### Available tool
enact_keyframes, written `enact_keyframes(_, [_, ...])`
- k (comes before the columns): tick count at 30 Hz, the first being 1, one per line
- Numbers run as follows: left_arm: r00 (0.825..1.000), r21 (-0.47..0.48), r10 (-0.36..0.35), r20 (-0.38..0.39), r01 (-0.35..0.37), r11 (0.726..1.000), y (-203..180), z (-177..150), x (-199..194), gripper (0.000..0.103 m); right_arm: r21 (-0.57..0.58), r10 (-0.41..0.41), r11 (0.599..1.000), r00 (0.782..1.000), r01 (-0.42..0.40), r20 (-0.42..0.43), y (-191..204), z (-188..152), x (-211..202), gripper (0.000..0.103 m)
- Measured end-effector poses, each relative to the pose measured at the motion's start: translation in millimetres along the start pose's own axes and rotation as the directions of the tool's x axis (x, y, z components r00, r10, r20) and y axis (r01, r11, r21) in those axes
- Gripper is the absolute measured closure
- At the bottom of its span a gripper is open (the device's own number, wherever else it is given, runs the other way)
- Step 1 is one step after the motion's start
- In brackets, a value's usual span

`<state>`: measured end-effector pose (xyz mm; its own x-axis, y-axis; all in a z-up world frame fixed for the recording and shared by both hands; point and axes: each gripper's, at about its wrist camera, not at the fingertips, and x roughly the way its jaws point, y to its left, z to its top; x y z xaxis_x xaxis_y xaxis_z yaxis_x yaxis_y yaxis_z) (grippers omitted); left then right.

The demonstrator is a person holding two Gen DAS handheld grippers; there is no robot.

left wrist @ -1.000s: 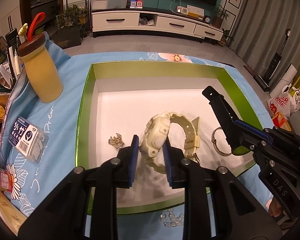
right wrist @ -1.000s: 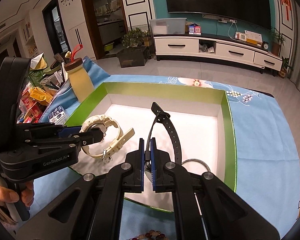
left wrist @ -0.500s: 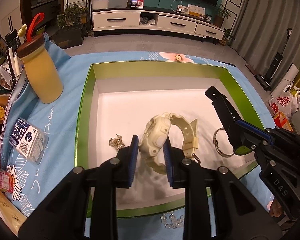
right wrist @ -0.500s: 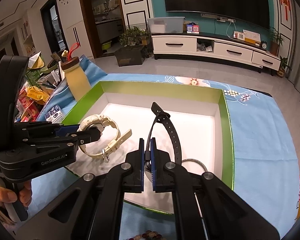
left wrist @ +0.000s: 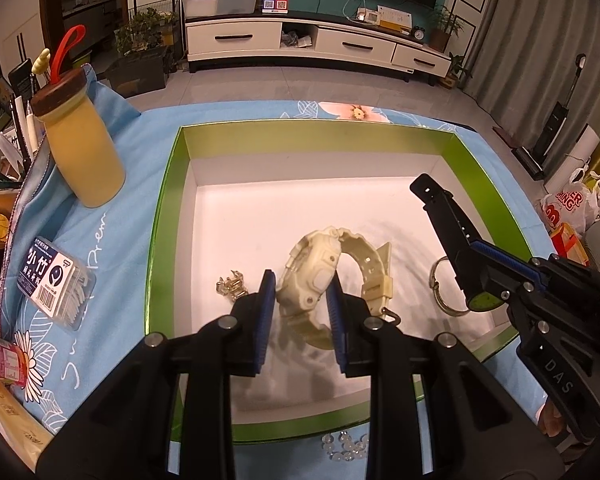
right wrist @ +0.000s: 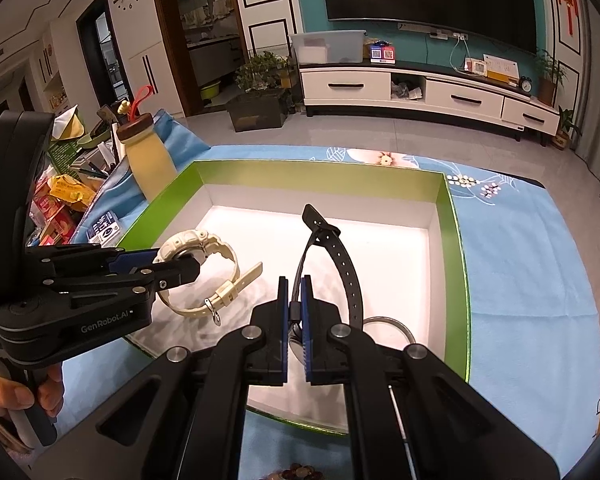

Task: Organize jewelry
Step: 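Lower both watches into the green box and open both grippers, then grasp the pink bead bracelet with the left gripper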

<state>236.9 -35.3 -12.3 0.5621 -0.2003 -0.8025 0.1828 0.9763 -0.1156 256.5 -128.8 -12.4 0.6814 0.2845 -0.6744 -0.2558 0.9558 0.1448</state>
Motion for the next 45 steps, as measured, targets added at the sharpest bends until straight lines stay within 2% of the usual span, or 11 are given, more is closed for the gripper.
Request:
enact_keyframes(7, [1.0, 0.0, 0.009, -0.006, -0.009, 1.0, -1, 1, 2, 0.077, 0.009, -0.001, 1.0, 1.0, 0.001, -0.004, -1, 0, 1, 0.097])
enact_keyframes(10, [1.0, 0.0, 0.01, 0.002, -0.01, 1.0, -1, 1, 1, 0.07, 0.026, -0.005, 1.0, 1.0, 0.005, -0.012, -5, 1, 1, 0.096])
enact_keyframes(11, [1.0, -0.001, 0.007, 0.01, -0.007, 1.0, -1, 2, -1, 0.065, 0.028, -0.007, 1.0, 1.0, 0.008, -0.009, -5, 1, 1, 0.093])
enact_keyframes(12, [1.0, -0.003, 0.005, 0.022, -0.005, 1.0, -1, 2, -4, 0.062, 0.033, -0.01, 0.999, 1.0, 0.011, -0.005, -7, 1, -1, 0.084])
enact_keyframes(13, [0.999, -0.001, 0.005, 0.032, -0.005, 1.0, -2, 3, -6, 0.058, 0.038, -0.008, 0.999, 1.0, 0.008, -0.001, -7, 2, -3, 0.082])
enact_keyframes(16, [0.998, 0.005, 0.01, 0.057, -0.01, 1.0, -4, 5, -16, 0.057, 0.043, -0.01, 0.999, 1.0, 0.009, 0.017, -9, 3, -10, 0.082])
enact_keyframes(20, [0.994, -0.007, 0.01, 0.108, -0.01, 1.0, -2, 3, -37, 0.028, 0.04, -0.014, 0.999, 0.999, 0.013, 0.043, -8, 3, -25, 0.081])
enact_keyframes(24, [0.99, -0.019, 0.023, 0.14, -0.021, 1.0, 7, -6, -59, 0.02, 0.036, -0.016, 0.999, 0.998, 0.013, 0.066, -6, -2, -44, 0.067])
enact_keyframes(25, [0.99, -0.024, 0.026, 0.142, -0.022, 0.999, 10, -8, -63, 0.019, 0.032, -0.019, 0.999, 0.997, 0.017, 0.071, -6, -4, -49, 0.065])
enact_keyframes(34, [0.992, -0.08, 0.011, 0.124, -0.001, 0.997, 38, -55, -102, 0.017, 0.024, -0.015, 1.0, 0.995, 0.013, 0.098, -5, -32, -102, 0.062])
enact_keyframes(45, [0.999, -0.04, 0.013, 0.045, -0.011, 0.999, 29, -122, -118, 0.017, 0.046, -0.029, 0.999, 0.999, 0.027, 0.034, 4, -82, -133, 0.062])
